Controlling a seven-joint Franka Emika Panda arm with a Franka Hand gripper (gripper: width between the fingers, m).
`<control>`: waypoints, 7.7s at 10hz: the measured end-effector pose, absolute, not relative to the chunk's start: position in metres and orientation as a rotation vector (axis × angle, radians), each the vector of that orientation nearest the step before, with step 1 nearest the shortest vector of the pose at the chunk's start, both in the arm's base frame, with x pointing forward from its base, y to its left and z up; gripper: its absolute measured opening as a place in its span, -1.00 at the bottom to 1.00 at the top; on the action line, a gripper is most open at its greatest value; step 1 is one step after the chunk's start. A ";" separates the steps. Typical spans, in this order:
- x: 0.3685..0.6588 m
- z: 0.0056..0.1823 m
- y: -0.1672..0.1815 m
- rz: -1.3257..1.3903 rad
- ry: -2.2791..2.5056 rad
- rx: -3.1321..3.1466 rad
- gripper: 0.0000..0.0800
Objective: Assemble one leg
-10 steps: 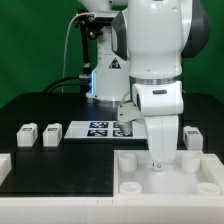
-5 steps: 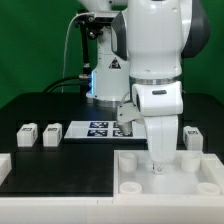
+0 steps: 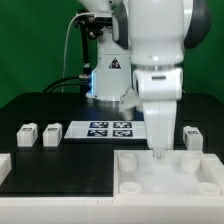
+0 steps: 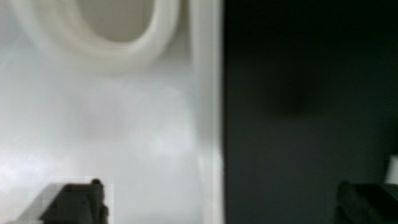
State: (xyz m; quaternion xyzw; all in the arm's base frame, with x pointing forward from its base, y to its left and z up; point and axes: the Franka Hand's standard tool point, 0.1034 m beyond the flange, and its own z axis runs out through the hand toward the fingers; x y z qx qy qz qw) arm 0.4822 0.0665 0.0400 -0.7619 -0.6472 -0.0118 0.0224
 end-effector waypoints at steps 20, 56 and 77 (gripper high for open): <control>0.407 0.041 0.151 0.701 0.022 -3.023 0.62; 0.504 0.122 0.126 -0.086 -0.033 -3.044 -0.27; 0.617 0.098 0.115 -0.940 -0.244 -2.909 -0.27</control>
Offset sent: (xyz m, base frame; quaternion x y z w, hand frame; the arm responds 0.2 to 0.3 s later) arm -0.0096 0.0431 0.0144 -0.0133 -0.0118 0.3407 0.9400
